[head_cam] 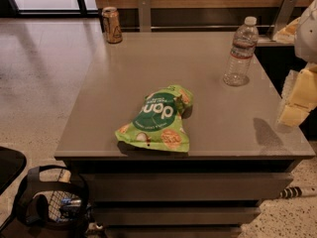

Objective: Move green rice chip bag near orange can

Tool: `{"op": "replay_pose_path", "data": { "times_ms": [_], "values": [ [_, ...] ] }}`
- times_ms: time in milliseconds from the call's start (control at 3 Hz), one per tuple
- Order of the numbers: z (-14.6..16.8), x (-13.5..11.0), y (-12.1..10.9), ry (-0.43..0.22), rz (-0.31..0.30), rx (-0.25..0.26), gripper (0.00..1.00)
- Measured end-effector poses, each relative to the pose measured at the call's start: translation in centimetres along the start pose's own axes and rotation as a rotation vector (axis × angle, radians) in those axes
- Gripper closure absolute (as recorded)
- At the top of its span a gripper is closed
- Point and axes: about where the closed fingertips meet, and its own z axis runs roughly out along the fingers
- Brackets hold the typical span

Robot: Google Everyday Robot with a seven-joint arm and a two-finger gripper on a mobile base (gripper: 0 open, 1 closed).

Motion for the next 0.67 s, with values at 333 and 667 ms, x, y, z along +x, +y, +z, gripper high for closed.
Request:
{"op": "replay_pose_path", "data": {
  "times_ms": [333, 667],
  "values": [
    [0.0, 0.0, 0.0, 0.000, 0.000, 0.000, 0.00],
    [0.2, -1.5, -0.8, -0.037, -0.078, 0.036, 0.00]
  ]
}}
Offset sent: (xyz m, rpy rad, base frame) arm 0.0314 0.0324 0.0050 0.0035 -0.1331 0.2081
